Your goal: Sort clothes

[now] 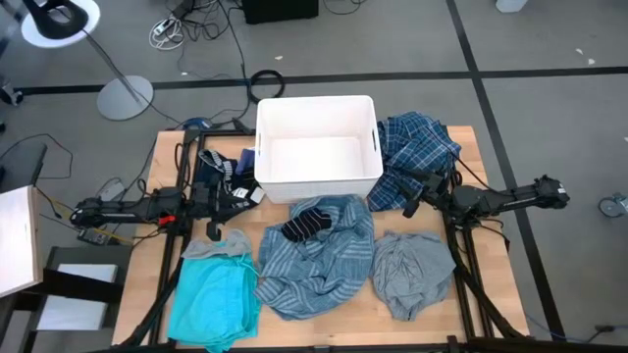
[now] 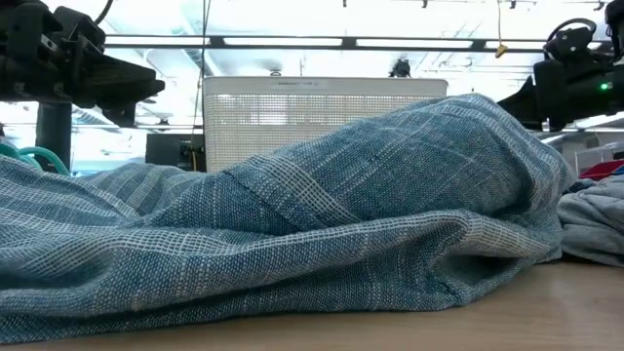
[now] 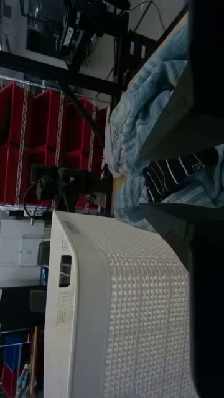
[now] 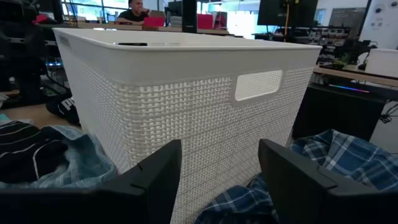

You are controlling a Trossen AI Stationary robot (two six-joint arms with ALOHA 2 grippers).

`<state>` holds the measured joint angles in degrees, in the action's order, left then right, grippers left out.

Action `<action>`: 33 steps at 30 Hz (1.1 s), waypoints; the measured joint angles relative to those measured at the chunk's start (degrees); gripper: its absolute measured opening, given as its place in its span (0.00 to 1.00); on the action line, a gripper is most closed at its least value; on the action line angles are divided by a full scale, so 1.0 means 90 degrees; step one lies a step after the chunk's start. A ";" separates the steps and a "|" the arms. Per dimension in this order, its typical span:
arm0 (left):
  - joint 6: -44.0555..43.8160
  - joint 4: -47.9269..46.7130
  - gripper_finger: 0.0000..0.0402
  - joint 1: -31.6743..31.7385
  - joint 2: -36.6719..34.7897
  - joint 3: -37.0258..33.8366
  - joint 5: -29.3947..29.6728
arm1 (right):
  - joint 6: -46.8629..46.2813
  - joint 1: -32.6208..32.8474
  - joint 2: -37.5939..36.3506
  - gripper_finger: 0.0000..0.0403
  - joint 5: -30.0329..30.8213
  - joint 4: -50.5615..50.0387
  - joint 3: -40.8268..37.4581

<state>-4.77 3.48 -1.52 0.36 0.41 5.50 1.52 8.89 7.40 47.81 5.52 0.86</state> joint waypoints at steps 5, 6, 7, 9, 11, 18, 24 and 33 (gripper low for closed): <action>0.0002 -0.0002 0.32 -0.0002 0.0002 0.0002 0.0000 | 0.0000 0.0002 0.0000 0.54 0.0000 -0.0002 0.0000; 0.0000 -0.0002 0.32 -0.0002 0.0002 0.0002 0.0000 | 0.0000 -0.0001 -0.0002 0.54 0.0002 0.0000 0.0000; 0.0001 -0.0002 0.32 0.0000 0.0001 0.0002 -0.0001 | 0.0000 0.0002 0.0000 0.54 0.0002 -0.0002 0.0000; 0.0001 0.0001 0.32 0.0000 0.0000 0.0001 0.0000 | 0.0000 0.0001 -0.0001 0.54 0.0001 -0.0001 0.0000; -0.0001 -0.0002 0.32 -0.0001 0.0001 0.0002 -0.0002 | 0.0000 0.0001 -0.0002 0.54 0.0002 -0.0001 0.0000; 0.0000 0.0000 0.32 -0.0002 0.0000 0.0000 -0.0002 | 0.0000 0.0000 0.0000 0.54 0.0001 -0.0002 0.0000; -0.0001 0.0001 0.32 -0.0001 0.0001 0.0002 -0.0001 | 0.0000 0.0001 0.0000 0.54 0.0001 -0.0002 0.0000; -0.1455 0.0029 0.32 -0.0002 0.0000 0.0002 -0.0262 | 0.0000 0.0000 0.0000 0.54 0.0001 0.0000 0.0000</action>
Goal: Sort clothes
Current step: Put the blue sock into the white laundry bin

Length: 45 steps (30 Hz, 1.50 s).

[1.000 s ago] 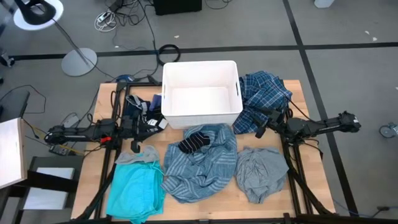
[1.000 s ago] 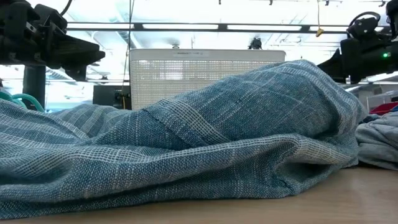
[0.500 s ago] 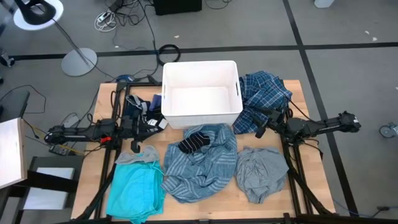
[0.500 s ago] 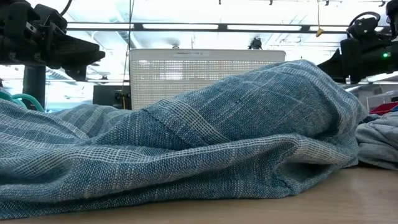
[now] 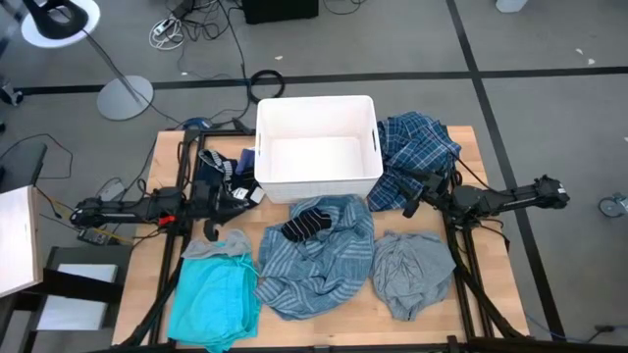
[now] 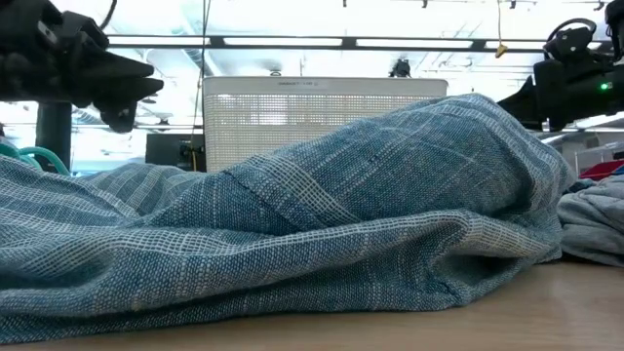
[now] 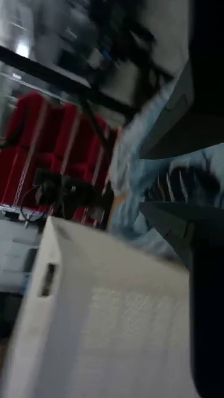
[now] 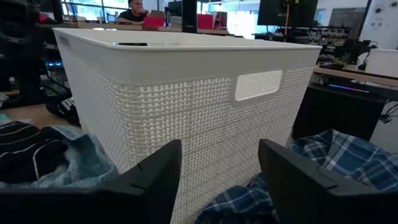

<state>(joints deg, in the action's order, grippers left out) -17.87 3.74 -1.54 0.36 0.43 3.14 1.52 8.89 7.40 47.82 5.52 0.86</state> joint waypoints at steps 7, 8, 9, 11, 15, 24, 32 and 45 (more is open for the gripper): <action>-0.2129 0.0346 0.32 0.0000 0.0000 0.0000 0.0045 | 0.0000 0.0001 0.0000 0.54 -0.0001 -0.0002 0.0000; -0.2235 0.0400 0.32 0.0000 0.0000 -0.0001 0.0056 | 0.0000 0.0001 -0.0002 0.54 -0.0001 -0.0002 0.0000; -0.2309 0.0495 0.32 0.0000 0.0001 0.0000 0.0068 | 0.0000 0.0000 -0.0002 0.54 -0.0001 -0.0002 0.0000; -0.2372 0.0673 0.32 0.0000 0.0000 -0.0002 0.0070 | 0.0000 0.0000 0.0000 0.54 -0.0001 -0.0002 0.0000; -0.2009 0.0914 0.32 0.0000 0.0000 0.0000 0.0070 | 0.0000 0.0001 0.0000 0.54 -0.0001 0.0000 0.0000; -0.0846 -0.0955 0.32 0.0012 0.0323 0.1582 0.1661 | 0.0000 0.0001 0.0000 0.54 0.0001 -0.0002 0.0000; -0.0735 -0.4176 0.32 0.0300 0.2522 0.4089 0.3718 | 0.0000 0.0001 0.0000 0.54 -0.0001 0.0000 0.0000; 0.0376 -0.5412 0.32 0.3479 0.5489 0.5532 0.1086 | 0.0000 -0.0001 0.0000 0.54 -0.0001 -0.0001 0.0000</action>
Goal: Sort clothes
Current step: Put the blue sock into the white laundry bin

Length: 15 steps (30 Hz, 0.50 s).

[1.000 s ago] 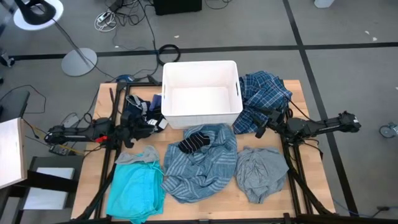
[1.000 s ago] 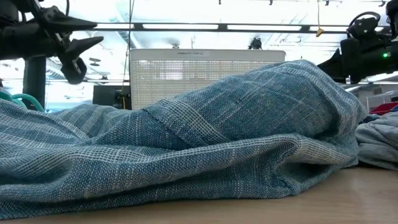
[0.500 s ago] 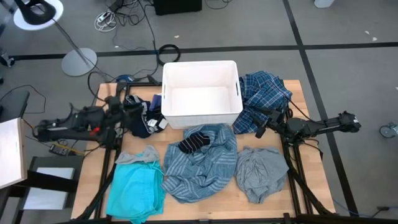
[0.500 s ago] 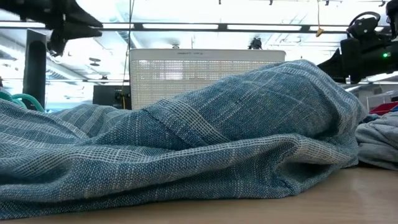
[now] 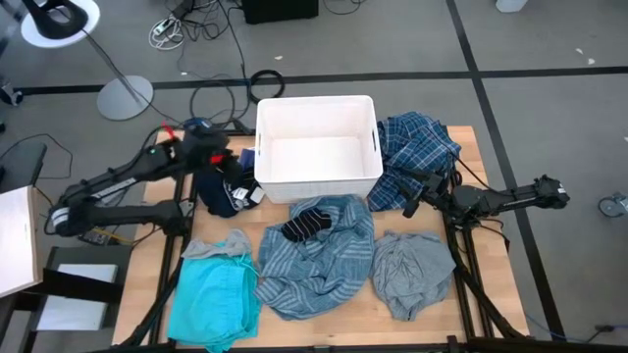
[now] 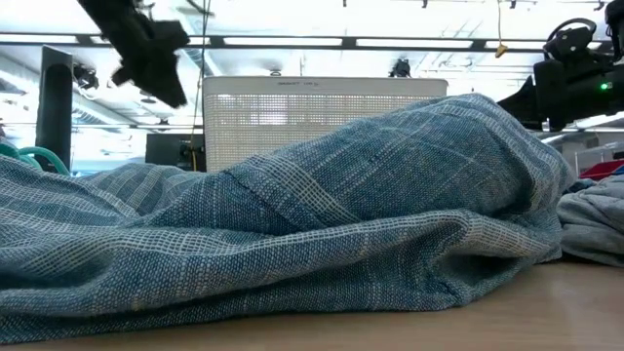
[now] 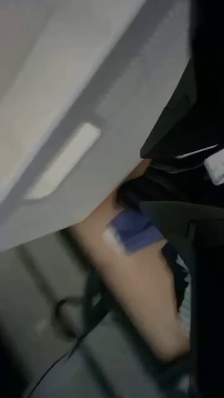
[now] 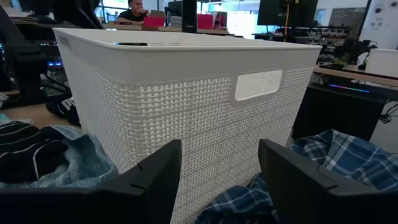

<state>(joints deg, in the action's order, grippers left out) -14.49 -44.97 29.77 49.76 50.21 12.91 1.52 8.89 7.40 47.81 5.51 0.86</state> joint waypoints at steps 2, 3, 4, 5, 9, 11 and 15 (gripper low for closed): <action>0.0116 -0.0019 0.32 0.0434 0.0123 -0.0087 -0.0282 | 0.0000 0.0001 0.0000 0.54 0.0000 -0.0002 0.0000; 0.0192 -0.0012 0.32 0.0641 0.0142 -0.0121 -0.0390 | 0.0001 0.0002 -0.0001 0.54 0.0000 -0.0001 0.0000; 0.0272 -0.0015 0.32 0.0824 0.0138 -0.0156 -0.0535 | 0.0000 0.0001 0.0000 0.54 0.0000 -0.0001 0.0000; 0.0354 -0.0030 0.32 0.0995 0.0138 -0.0191 -0.0752 | 0.0000 0.0001 0.0000 0.54 0.0000 -0.0001 0.0000; 0.0579 -0.0059 0.32 0.1653 0.0140 -0.0319 -0.1469 | 0.0000 0.0001 0.0000 0.54 0.0000 -0.0001 0.0000; 0.0661 -0.0126 0.32 0.1996 0.0239 -0.0410 -0.1605 | 0.0000 0.0002 0.0000 0.54 0.0000 0.0000 0.0000; 0.0932 -0.0140 0.32 0.2499 0.0670 -0.0563 -0.1984 | 0.0000 0.0002 -0.0001 0.54 0.0000 0.0001 0.0000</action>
<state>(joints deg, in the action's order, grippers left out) -6.10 -46.23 52.26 55.80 45.14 -4.95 1.52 8.91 7.39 47.81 5.52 0.86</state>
